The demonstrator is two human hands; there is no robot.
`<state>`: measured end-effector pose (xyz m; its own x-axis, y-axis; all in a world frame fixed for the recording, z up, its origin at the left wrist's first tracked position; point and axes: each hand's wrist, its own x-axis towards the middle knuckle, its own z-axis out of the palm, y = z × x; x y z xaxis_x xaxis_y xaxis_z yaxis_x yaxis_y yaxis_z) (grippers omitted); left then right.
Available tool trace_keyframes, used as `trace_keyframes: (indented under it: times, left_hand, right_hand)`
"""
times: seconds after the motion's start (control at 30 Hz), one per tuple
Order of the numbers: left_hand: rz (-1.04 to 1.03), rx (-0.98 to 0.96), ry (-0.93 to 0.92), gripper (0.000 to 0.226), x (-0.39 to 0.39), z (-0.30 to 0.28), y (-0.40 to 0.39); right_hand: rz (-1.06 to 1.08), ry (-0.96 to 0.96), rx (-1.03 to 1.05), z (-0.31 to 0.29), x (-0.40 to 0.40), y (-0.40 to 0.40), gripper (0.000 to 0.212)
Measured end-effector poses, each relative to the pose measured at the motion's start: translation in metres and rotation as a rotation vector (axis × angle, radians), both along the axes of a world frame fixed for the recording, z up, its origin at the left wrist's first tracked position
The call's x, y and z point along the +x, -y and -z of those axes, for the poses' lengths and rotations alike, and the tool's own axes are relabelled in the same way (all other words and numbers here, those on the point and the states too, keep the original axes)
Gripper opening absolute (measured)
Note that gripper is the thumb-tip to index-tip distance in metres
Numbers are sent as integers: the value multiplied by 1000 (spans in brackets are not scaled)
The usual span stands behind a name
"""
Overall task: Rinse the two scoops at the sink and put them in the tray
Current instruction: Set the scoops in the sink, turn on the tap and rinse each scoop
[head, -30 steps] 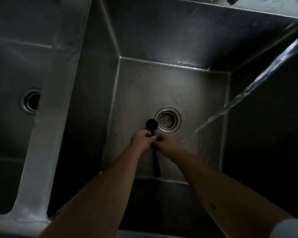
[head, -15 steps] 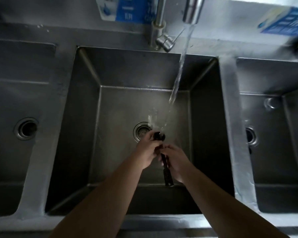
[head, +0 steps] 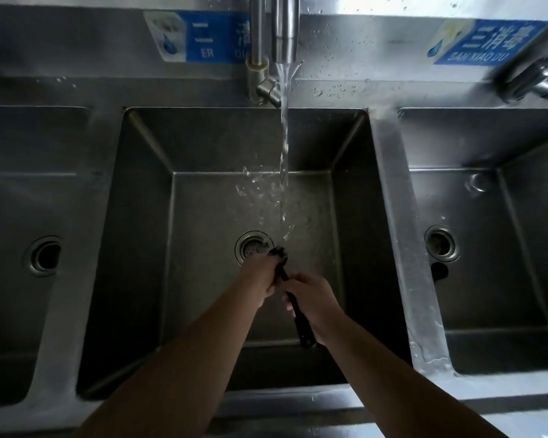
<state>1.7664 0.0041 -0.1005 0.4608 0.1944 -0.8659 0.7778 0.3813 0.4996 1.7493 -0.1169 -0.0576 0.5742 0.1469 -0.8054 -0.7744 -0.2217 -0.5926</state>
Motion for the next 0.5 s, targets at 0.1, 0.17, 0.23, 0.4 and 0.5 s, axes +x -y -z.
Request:
trace_keyframes:
  times: [0.1, 0.17, 0.23, 0.4, 0.5]
  left_hand:
    - [-36, -27, -14, 15, -1, 0, 0]
    - [-65, -183, 30, 19, -2, -5, -1]
    - [-39, -297, 94, 24, -4, -10, -3]
    - [1, -325, 143, 31, -4, -17, -3]
    - [12, -299, 171, 27, 2, -24, -6]
  right_hand:
    - [-4, 34, -10, 1, 1, -5, 14]
    - [14, 29, -10, 2, 3, -9, 13]
    - [38, 17, -21, 3, 6, -12, 13]
    - [134, 3, 24, -1, 14, -14, 15]
    - [130, 45, 12, -8, 20, -16, 16]
